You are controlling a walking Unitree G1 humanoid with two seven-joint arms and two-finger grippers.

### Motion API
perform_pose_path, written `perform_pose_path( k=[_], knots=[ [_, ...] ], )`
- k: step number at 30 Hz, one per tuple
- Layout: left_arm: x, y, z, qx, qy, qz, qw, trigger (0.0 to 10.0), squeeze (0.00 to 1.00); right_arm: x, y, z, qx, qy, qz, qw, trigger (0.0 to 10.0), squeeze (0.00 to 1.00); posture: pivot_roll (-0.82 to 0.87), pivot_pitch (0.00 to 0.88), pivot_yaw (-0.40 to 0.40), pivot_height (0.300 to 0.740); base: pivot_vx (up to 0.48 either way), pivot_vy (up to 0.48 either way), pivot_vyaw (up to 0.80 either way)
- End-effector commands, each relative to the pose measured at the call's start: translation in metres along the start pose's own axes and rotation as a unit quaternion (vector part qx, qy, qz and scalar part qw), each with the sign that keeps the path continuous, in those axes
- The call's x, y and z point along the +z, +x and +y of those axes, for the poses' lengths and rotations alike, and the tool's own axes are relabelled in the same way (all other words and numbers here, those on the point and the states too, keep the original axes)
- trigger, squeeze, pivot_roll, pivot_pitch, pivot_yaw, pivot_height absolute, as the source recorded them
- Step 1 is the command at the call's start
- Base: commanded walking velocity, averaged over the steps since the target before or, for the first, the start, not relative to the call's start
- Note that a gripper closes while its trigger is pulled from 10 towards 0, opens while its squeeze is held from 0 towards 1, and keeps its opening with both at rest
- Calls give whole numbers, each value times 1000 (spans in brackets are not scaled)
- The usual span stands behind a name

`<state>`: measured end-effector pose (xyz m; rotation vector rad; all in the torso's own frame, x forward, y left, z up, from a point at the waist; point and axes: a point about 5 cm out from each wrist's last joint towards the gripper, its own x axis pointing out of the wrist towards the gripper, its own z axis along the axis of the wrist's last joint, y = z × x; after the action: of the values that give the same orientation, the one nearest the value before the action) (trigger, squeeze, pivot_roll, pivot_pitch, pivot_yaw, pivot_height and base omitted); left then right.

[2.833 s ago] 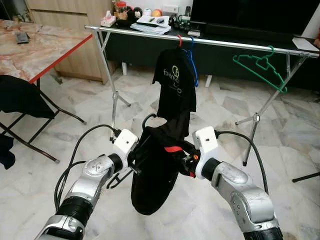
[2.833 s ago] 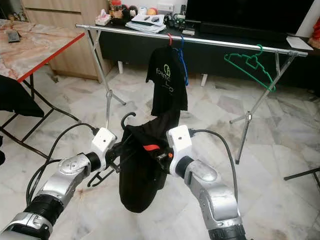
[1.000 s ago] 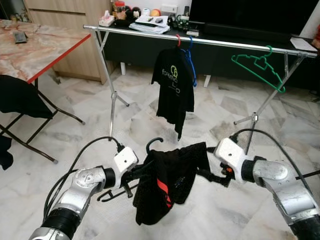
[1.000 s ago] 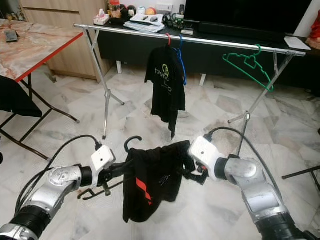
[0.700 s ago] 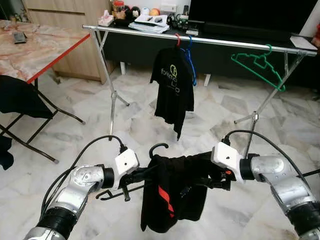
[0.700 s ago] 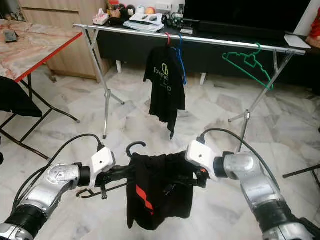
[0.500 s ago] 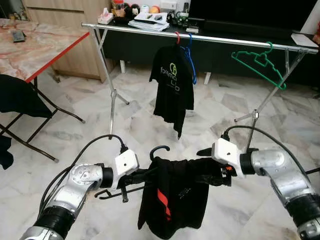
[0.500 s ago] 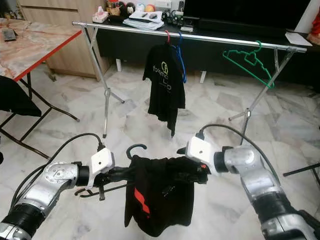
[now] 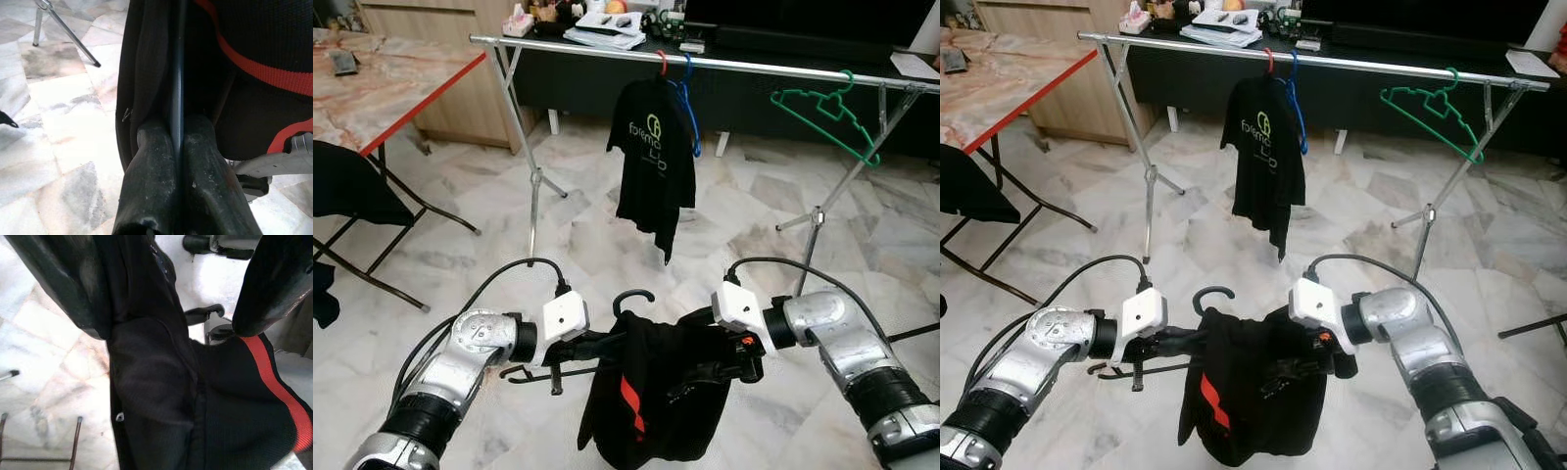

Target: Hang hanger

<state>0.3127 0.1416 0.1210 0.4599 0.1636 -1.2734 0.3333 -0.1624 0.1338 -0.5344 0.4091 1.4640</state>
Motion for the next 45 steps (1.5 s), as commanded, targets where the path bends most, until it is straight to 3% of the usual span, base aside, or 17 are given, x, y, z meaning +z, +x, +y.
perform_pose_path(
  k=[1, 9, 10, 11, 12, 13, 45],
  knots=[
    [16, 1, 6, -3, 27, -17, 999, 10000, 0, -3, 5, 1, 12, -3, 10, 1000, 10000, 0, -72, 199, -17, 740, 0, 0, 0],
    [21, 3, 6, -8, 32, -23, 999, 10000, 0, -6, 11, 1, 12, 15, -5, 1000, 9686, 0, -65, 192, -19, 740, 0, 0, 0],
    [23, 5, 6, -11, 33, -25, 999, 10000, 0, -6, 13, 0, 5, 20, -13, 1000, 3137, 0, -64, 190, -20, 740, 0, 0, 0],
    [24, 5, 6, -12, 34, -26, 999, 10000, 0, -6, 14, 0, 4, 24, -17, 1000, 1451, 0, -63, 189, -20, 740, 0, 0, 0],
    [24, 6, 6, -13, 34, -27, 999, 10000, 0, -6, 15, 0, 6, 27, -21, 999, 1451, 0, -60, 187, -21, 740, 0, 0, 0],
    [25, 7, 6, -13, 36, -28, 999, 10000, 0, -6, 15, 0, 7, 26, -22, 999, 0, 0, -60, 187, -21, 740, 0, 0, 0],
    [35, 10, 8, -18, 58, -37, 997, 10000, 0, -2, 22, -3, 6, 40, -46, 998, 0, 0, -46, 144, -33, 740, 0, 0, 0]
  ],
)
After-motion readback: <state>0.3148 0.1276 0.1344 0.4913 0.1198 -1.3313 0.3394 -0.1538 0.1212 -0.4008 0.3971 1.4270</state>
